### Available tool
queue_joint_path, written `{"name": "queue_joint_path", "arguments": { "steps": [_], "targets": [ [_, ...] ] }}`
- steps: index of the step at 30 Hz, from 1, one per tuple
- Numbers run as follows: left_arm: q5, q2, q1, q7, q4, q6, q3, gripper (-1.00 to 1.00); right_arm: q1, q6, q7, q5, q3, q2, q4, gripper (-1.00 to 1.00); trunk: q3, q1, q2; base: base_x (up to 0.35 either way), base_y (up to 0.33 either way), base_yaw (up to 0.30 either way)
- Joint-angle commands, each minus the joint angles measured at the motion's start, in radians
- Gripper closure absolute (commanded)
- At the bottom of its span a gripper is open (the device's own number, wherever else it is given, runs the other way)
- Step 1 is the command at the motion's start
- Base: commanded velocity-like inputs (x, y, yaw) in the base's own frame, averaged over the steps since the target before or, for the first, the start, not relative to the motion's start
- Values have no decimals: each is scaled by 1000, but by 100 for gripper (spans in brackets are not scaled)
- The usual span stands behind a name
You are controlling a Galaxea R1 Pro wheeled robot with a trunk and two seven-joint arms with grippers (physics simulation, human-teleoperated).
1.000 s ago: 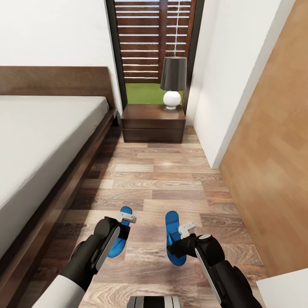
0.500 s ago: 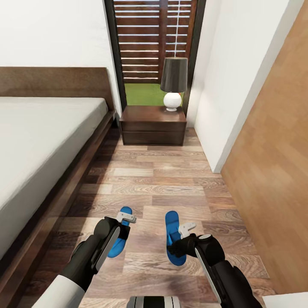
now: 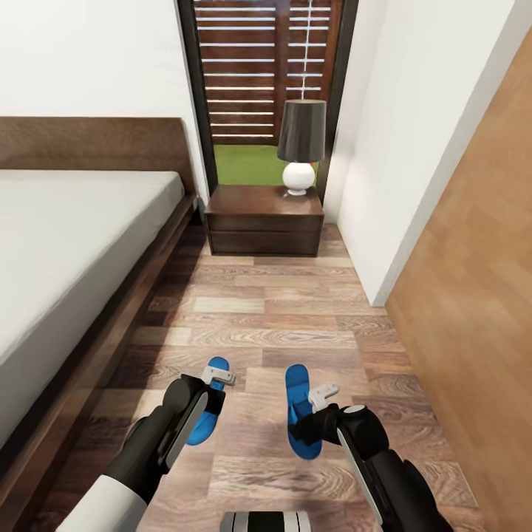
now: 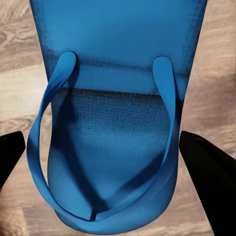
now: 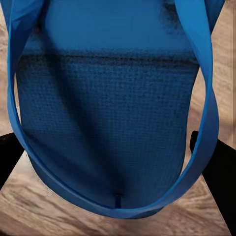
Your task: In the bedroom, move the book from the bed onto either nightstand, and place the two sandals side by side next to the bed.
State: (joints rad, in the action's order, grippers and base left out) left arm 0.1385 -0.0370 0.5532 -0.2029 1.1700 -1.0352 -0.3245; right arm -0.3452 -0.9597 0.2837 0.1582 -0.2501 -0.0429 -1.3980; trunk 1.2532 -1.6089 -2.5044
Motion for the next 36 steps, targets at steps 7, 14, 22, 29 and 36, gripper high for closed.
{"name": "queue_joint_path", "arguments": {
  "steps": [7, 14, 22, 29, 36],
  "targets": [
    [10, 0, 1, -10, 1, -3, -2, 100, -1, -4, 11, 9, 0, 0, -1, 100, 1, 0, 0, 167, -56, 0],
    [10, 0, 1, -10, 1, -3, -2, 100, -1, -4, 12, 8, 0, 0, -1, 100, 1, 0, 0, 167, -74, 0],
    [10, 0, 1, -10, 2, -3, -2, 100, -1, -4, 12, 7, 0, 0, -1, 100, 1, 0, 0, 167, -78, 0],
    [10, 0, 1, -10, 2, -3, -2, 100, -1, -4, 12, 7, 0, 0, -1, 100, 1, 0, 0, 154, -85, 0],
    [10, 0, 1, -10, 2, -3, -2, 100, -1, -4, 12, 7, 0, 0, -1, 100, 1, 0, 0, 134, -89, 0]
  ]
}}
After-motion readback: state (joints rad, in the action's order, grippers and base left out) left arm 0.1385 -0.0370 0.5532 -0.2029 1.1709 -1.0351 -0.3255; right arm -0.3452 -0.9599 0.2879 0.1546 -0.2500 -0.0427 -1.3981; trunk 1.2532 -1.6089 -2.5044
